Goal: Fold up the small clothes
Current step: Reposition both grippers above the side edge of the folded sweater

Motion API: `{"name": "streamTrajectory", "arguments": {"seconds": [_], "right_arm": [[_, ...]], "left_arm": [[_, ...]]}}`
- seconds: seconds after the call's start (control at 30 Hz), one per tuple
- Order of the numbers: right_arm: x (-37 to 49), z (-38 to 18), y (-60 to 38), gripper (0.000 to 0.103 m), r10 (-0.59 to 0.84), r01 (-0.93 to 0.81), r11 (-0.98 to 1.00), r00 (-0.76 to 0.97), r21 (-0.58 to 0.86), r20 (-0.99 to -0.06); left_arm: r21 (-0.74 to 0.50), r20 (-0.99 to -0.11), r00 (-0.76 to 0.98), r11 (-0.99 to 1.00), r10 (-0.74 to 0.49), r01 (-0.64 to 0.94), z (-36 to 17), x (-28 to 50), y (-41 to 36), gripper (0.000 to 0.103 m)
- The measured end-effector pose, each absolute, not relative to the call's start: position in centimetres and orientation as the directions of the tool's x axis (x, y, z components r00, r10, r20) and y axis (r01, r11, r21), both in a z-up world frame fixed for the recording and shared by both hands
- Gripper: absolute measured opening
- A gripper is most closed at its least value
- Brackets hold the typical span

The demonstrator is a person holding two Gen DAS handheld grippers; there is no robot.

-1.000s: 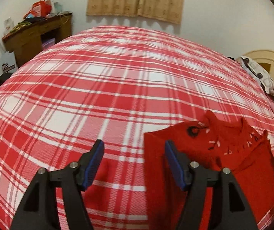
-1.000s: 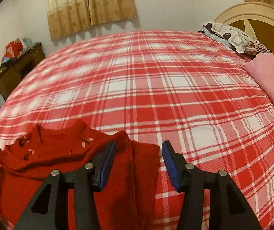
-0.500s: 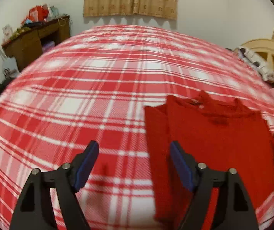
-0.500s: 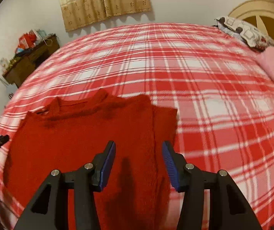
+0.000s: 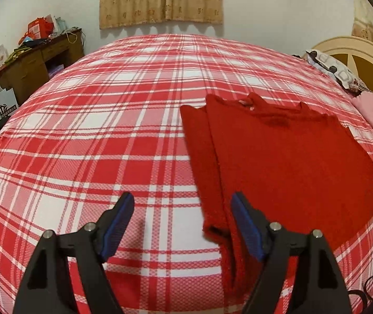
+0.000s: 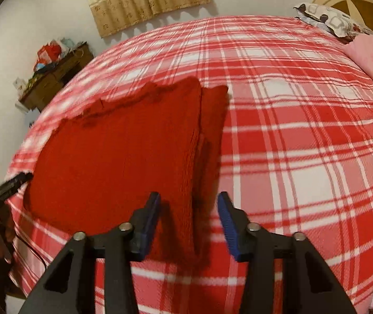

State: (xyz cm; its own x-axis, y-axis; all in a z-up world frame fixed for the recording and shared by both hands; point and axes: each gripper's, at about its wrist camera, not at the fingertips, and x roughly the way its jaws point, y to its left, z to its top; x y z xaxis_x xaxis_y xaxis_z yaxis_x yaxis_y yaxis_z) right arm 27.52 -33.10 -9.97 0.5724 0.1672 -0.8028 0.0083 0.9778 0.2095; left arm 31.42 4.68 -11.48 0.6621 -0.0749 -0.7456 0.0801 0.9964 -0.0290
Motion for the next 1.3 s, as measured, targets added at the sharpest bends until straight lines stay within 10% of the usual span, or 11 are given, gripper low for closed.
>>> {"name": "streamTrajectory", "arguments": {"seconds": [1.3], "right_arm": [[26.4, -12.0, -25.8, 0.055, 0.077, -0.097, 0.995, 0.570, 0.027, -0.818]], "left_arm": [[0.011, -0.760, 0.646, 0.993, -0.068, 0.119, -13.9, 27.3, 4.5, 0.100]]}}
